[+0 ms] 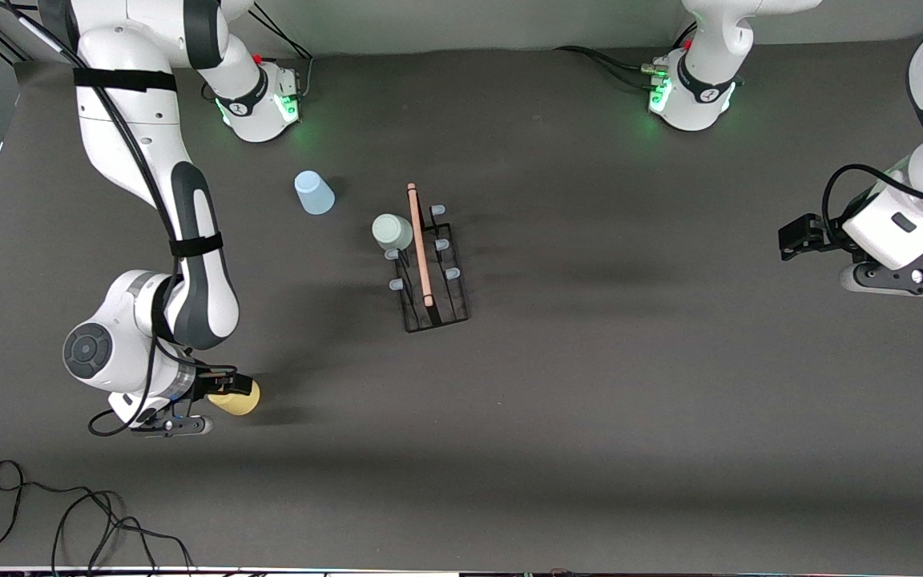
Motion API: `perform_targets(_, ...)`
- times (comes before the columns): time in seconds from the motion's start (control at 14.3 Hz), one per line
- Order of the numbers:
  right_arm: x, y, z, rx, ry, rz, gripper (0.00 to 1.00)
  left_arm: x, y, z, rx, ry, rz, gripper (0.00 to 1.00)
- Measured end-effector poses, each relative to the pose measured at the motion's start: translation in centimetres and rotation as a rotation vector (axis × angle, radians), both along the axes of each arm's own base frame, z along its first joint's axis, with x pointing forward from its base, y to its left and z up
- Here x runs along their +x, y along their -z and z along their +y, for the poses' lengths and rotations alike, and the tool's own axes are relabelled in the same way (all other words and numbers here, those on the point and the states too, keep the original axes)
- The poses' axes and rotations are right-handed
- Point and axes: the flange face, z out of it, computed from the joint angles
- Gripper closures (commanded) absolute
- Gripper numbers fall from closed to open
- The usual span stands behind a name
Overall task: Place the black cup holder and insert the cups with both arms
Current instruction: 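Release the green cup and move the right gripper to the yellow cup, then grasp the yellow cup with the right gripper and lift it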
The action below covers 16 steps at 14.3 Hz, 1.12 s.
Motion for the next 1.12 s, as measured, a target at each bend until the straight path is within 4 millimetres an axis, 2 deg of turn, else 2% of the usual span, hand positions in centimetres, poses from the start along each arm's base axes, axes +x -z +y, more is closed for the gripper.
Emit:
perform_targets(0.07,0.0,0.1,0.0,0.000,0.000,0.001,0.69,0.0,0.0,0.0,0.000,0.000,0.000,0.01)
perform_targets(0.14,0.0,0.0,0.1,0.000,-0.002,-0.001,0.70,0.0,0.0,0.0,0.000,0.000,0.000,0.01)
perform_targets(0.28,0.4,-0.7,0.3,0.005,-0.005,-0.013,0.82,0.0,0.0,0.0,0.000,0.000,0.000,0.01)
perform_targets(0.42,0.7,-3.2,0.4,0.021,-0.008,-0.020,0.92,0.0,0.0,0.0,0.000,0.000,0.000,0.01)
perform_targets(0.56,0.9,-8.2,0.2,0.040,-0.022,-0.007,1.00,0.0,0.0,0.0,0.000,0.000,0.000,0.01)
perform_targets(0.7,0.4,-14.7,0.0,0.022,-0.046,0.017,1.00,0.0,0.0,0.0,0.000,0.000,0.000,0.01)
perform_targets(0.91,-1.8,-24.2,0.2,-0.001,-0.009,0.058,1.00,0.0,0.0,0.0,0.000,0.000,0.000,0.01)
perform_targets(1.05,-3.5,-28.2,0.6,0.015,0.055,0.096,1.00,0.0,0.0,0.0,0.000,0.000,0.000,0.01)
perform_targets(1.12,-4.1,-29.3,1.2,0.022,0.106,0.113,1.00,0.0,0.0,0.0,0.000,0.000,0.000,0.01)
